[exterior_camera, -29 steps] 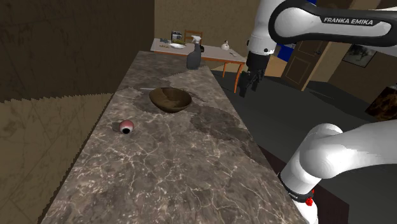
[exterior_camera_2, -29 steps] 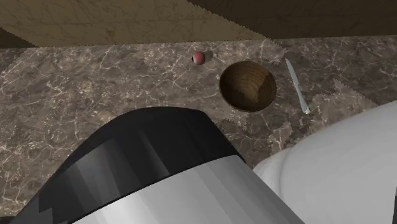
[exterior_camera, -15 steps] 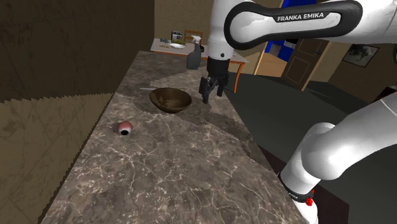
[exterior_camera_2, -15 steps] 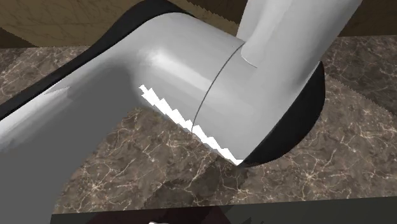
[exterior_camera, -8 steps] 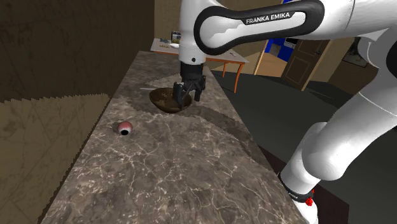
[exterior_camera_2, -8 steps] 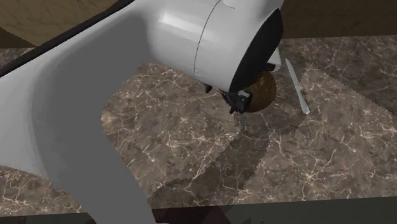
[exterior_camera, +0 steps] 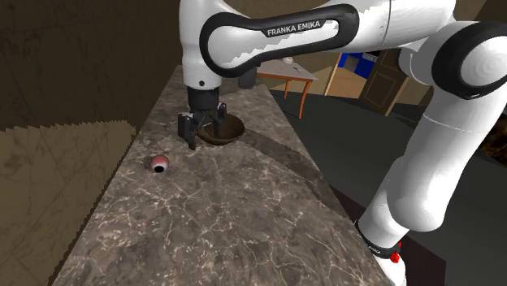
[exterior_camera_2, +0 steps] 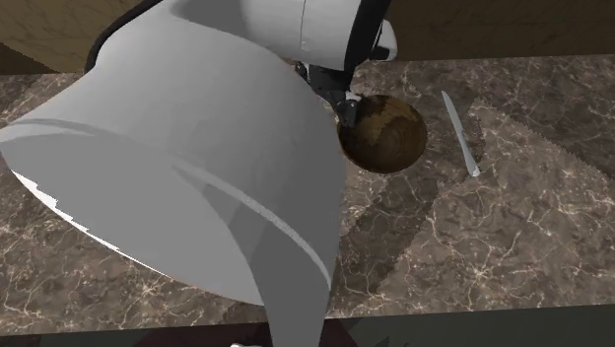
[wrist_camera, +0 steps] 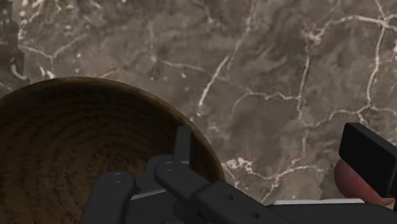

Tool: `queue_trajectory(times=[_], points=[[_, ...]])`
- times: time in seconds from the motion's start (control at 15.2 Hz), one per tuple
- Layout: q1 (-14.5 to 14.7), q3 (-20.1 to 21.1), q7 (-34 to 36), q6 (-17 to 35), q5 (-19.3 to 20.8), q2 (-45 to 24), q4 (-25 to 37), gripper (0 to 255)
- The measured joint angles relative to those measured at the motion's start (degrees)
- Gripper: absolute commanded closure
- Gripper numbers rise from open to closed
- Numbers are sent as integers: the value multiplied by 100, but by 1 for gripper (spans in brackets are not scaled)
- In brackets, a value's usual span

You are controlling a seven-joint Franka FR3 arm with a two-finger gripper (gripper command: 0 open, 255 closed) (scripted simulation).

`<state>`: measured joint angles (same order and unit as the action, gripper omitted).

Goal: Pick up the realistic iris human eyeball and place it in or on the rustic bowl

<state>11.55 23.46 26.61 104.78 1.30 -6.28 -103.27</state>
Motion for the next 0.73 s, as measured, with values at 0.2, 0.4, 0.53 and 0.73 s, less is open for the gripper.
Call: queue_trajectory(times=[0.2,0.4,0.53,0.73], points=[[214,99,233,-124,215,-622,687,0],[487,149,437,-270,468,-1333,1482,0],[701,163,546,-449,622,-1800,2095,0],[826,154,608,-454,717,-2088,2369,0]])
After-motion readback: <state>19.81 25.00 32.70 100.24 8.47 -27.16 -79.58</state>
